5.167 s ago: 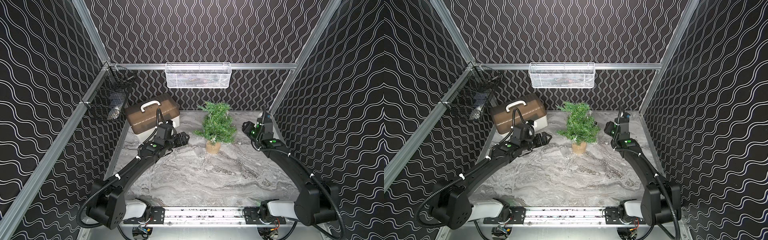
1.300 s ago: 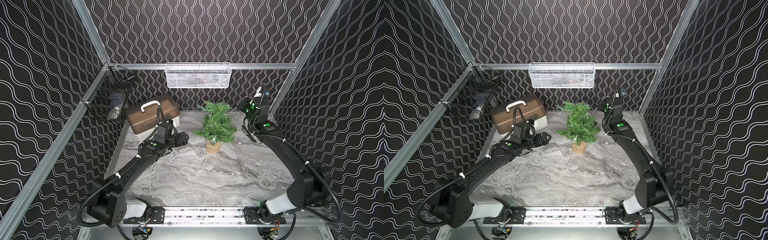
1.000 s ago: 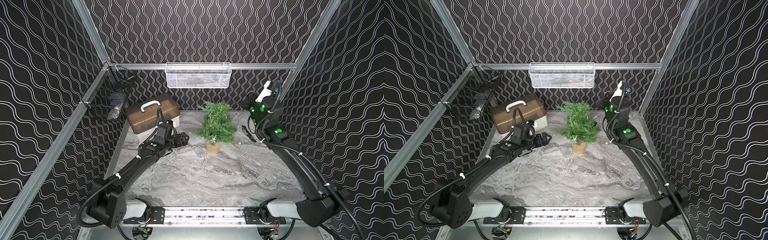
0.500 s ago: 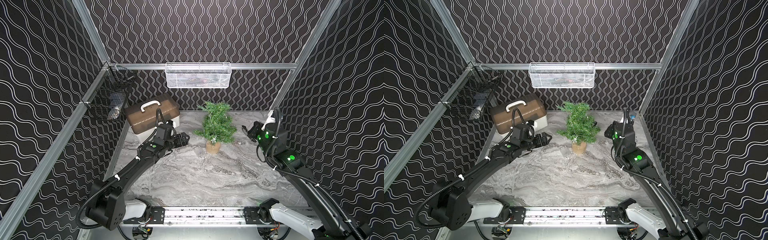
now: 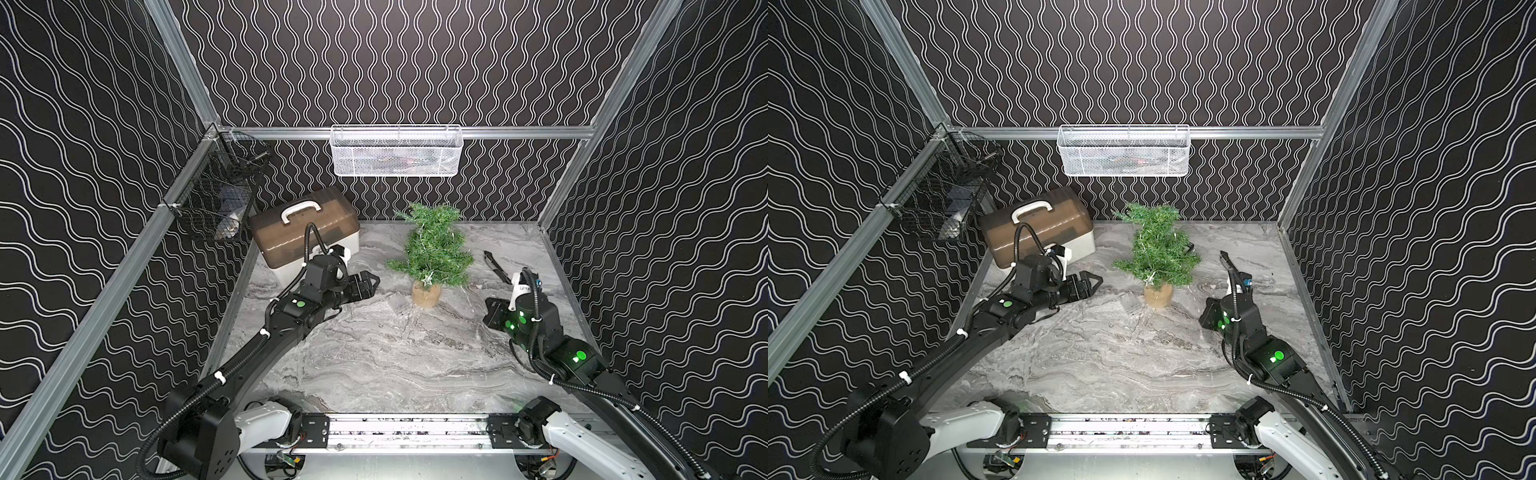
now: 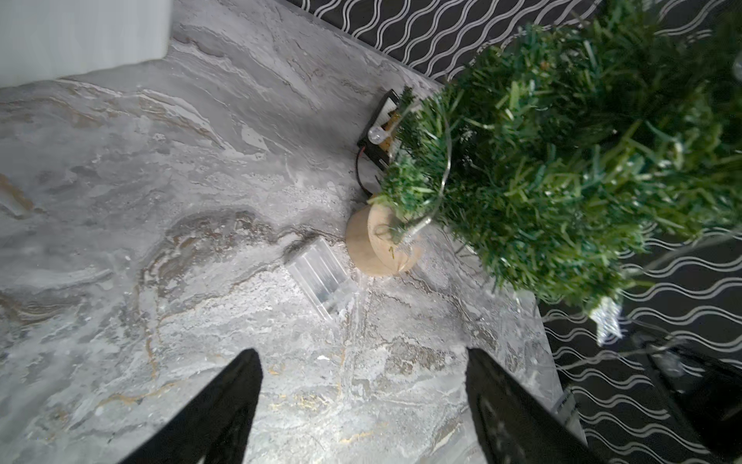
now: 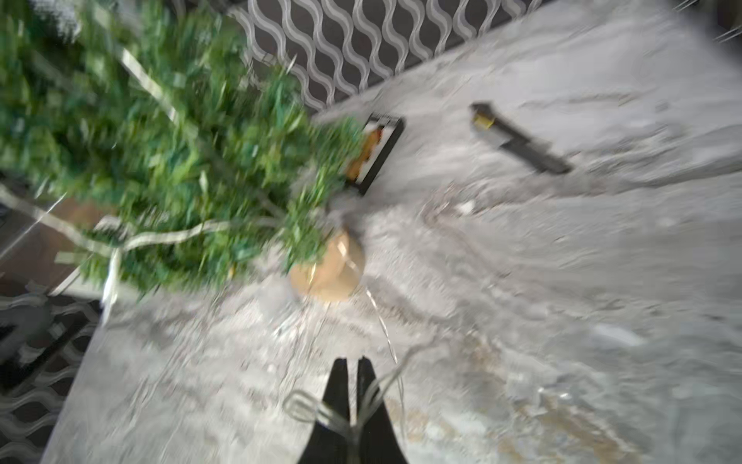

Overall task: Remove string lights from the small christmas tree
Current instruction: Remove the light string from the Christmas tree.

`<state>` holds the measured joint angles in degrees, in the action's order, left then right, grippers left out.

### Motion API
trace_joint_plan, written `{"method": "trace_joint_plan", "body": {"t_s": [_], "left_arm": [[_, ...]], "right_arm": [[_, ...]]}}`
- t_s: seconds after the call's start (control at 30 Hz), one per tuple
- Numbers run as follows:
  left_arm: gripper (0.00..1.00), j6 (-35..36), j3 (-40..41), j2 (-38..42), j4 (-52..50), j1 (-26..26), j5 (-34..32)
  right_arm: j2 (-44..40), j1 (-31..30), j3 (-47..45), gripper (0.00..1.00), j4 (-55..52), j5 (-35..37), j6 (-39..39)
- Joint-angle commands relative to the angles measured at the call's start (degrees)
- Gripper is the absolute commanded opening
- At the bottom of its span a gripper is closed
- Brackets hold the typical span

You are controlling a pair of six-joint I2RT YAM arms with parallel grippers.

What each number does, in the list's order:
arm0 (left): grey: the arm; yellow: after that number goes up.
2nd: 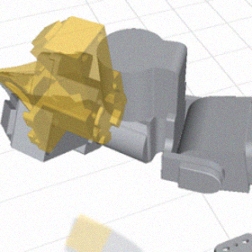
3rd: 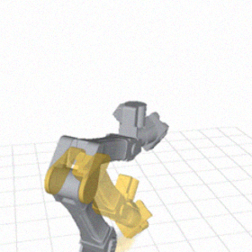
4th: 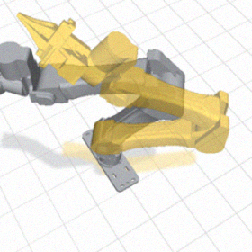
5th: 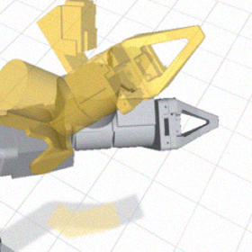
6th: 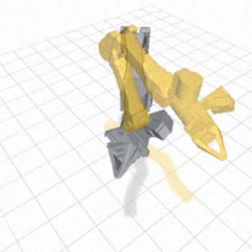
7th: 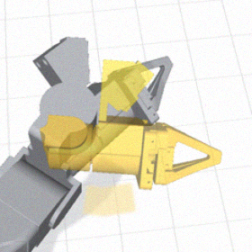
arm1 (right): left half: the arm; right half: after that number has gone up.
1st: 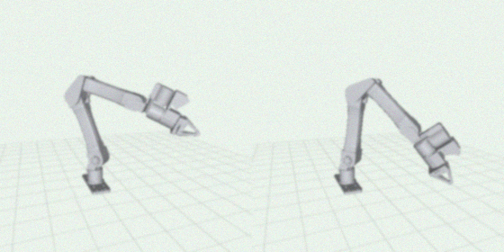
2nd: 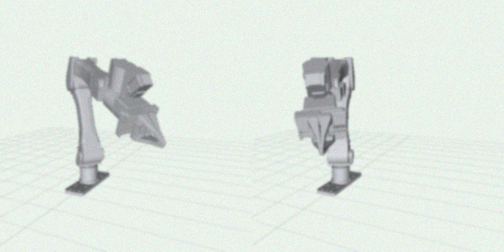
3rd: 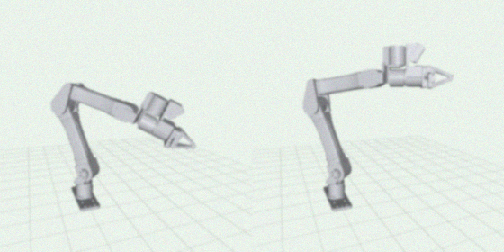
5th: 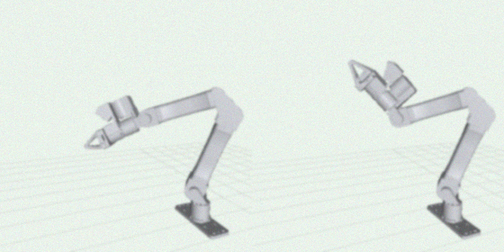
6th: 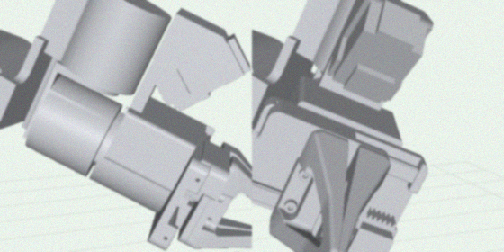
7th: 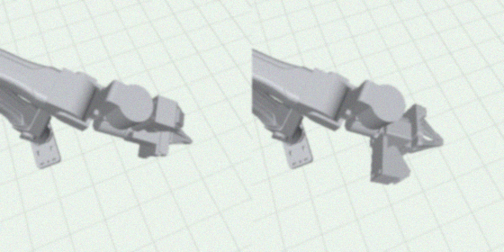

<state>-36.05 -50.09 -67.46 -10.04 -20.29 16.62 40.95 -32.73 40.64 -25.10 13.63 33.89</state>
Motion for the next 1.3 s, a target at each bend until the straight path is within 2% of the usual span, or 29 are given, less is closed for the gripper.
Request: {"method": "trace_joint_plan", "body": {"t_s": [0.0, 0.1, 0.3, 0.47, 0.67, 0.93, 1.07, 1.27], "left_arm": [[0.84, -1.22, 0.75, 1.02, 3.82, -2.12, 3.99], [0.82, -3.27, 2.19, 0.85, 8.87, -5.63, 6.19], [0.81, -7.69, 6.85, -1.35, 21.03, -12.82, 6.52], [0.84, -8.4, 8.44, -7.97, 31.51, -18.85, 5.83], [0.84, -7.79, 6.5, -17.6, 40.31, -25.55, 4.23], [0.8, -15.4, 6.5, -28.99, 57.34, -27.29, 2.67], [0.78, -15.18, 4.12, -32.21, 58.12, -28.13, 1.55], [0.75, -17.69, 1.14, -36.39, 61.19, -28.81, 3.84]], "right_arm": [[-0.78, -1.78, -2.95, 0.0, 11.05, -12.87, -0.14], [-0.52, -4.16, -4.92, 0.0, 16.9, -17.04, -0.91], [-1.68, -5.15, -6.41, 0.0, 19.26, -16.03, -2.24], [-4.78, -5.15, -6.8, 0.0, 16.6, -13.75, -3.04], [-9.22, -5.15, -9.03, 0.0, 13.77, -10.7, -2.87], [-12.57, -5.15, -10.45, 0.0, 11.36, -9.47, -3.04], [-13.43, -5.15, -10.5, 0.0, 10.59, -8.89, -3.37], [-13.78, -5.15, -10.67, 0.0, 10.2, -8.61, -3.57]]}}
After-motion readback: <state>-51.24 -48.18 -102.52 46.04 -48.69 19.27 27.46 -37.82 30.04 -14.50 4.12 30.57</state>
